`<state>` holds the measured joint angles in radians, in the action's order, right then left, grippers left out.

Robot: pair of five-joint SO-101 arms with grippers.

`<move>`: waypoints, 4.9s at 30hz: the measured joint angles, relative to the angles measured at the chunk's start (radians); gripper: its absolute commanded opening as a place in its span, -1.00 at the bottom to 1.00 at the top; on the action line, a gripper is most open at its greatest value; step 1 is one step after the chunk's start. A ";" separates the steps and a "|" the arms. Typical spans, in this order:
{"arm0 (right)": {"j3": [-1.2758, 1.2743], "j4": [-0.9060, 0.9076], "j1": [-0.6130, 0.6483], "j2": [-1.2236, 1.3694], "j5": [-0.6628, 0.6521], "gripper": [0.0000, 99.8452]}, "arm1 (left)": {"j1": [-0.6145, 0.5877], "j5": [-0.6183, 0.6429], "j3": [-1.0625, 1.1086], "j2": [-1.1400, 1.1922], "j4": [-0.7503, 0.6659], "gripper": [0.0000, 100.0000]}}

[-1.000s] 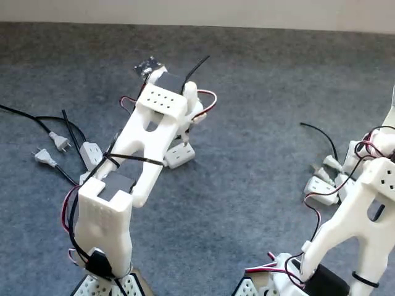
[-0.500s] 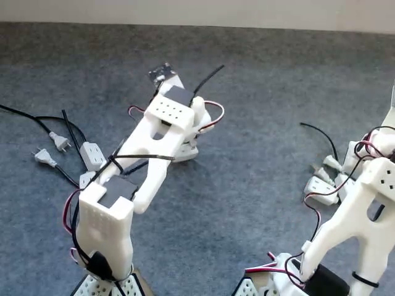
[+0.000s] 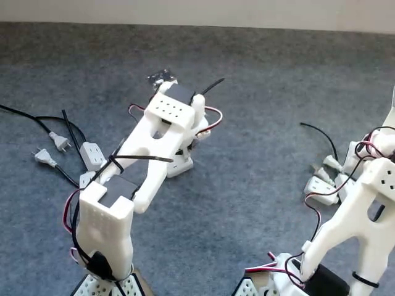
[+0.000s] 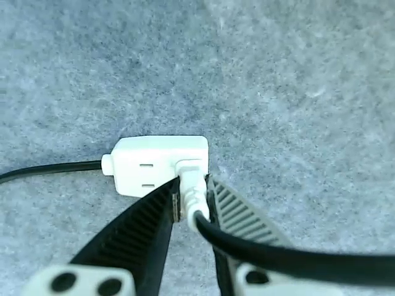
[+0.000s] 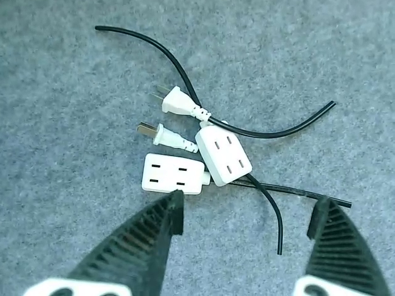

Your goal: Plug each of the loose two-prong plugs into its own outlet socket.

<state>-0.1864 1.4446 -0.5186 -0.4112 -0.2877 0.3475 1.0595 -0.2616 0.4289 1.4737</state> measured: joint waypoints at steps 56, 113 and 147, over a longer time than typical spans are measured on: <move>0.000 -0.002 -0.069 0.000 0.000 -0.36 | -0.086 -0.305 -0.072 0.196 0.048 -0.96; 0.000 -0.002 -0.069 0.000 0.000 -0.36 | -0.176 -1.873 -0.812 0.440 -0.003 -0.95; 0.000 0.040 -0.069 0.000 -0.075 -0.36 | -0.328 -1.877 -0.984 0.901 -0.945 -0.54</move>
<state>-0.1864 1.4845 -0.5877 -0.4112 -0.3629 0.0192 -0.8170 -1.2451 1.3295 0.5286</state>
